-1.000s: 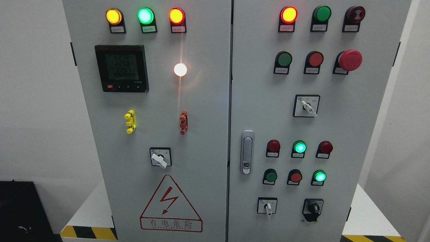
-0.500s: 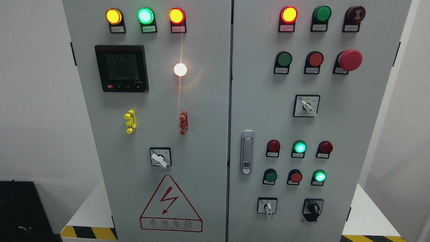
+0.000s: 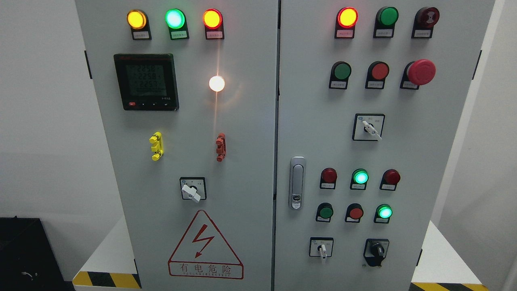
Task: Flip black knob to close circuit
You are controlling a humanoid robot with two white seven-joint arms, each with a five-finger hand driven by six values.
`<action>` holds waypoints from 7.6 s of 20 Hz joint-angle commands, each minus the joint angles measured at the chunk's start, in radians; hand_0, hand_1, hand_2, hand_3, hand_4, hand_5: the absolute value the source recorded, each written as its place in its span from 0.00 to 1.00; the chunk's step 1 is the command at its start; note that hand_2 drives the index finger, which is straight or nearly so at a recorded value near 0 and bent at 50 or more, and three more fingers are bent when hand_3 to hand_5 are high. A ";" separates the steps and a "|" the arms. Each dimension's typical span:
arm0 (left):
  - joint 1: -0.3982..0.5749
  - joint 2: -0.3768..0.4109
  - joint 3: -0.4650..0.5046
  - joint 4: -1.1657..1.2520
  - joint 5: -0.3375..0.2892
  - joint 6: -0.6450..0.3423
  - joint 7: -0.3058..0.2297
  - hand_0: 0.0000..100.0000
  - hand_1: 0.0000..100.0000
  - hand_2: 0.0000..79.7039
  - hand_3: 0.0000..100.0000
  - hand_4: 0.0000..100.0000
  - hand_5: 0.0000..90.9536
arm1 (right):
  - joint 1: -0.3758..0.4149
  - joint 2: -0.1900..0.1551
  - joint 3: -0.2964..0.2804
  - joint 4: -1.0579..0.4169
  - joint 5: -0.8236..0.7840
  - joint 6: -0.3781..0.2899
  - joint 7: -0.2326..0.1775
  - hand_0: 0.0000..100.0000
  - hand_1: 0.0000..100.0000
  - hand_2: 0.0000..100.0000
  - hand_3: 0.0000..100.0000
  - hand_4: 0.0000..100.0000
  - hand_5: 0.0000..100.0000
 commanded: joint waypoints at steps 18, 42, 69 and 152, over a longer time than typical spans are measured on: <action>0.000 0.000 0.000 0.000 0.000 0.000 0.001 0.12 0.56 0.00 0.00 0.00 0.00 | -0.193 0.003 -0.129 -0.035 0.086 -0.024 0.074 0.00 0.00 0.95 1.00 0.99 0.99; 0.000 0.000 0.000 0.000 0.000 0.000 0.001 0.12 0.56 0.00 0.00 0.00 0.00 | -0.241 0.006 -0.136 0.007 0.149 -0.008 0.063 0.00 0.00 0.94 1.00 0.98 0.99; 0.000 0.000 0.000 0.000 0.000 0.000 0.001 0.12 0.56 0.00 0.00 0.00 0.00 | -0.259 0.008 -0.217 0.027 0.152 -0.068 0.045 0.00 0.00 0.93 1.00 0.98 0.98; 0.000 0.000 0.000 0.000 0.000 0.000 0.001 0.12 0.56 0.00 0.00 0.00 0.00 | 0.041 0.005 -0.048 -0.164 -0.367 -0.139 -0.151 0.00 0.00 0.52 0.83 0.75 0.64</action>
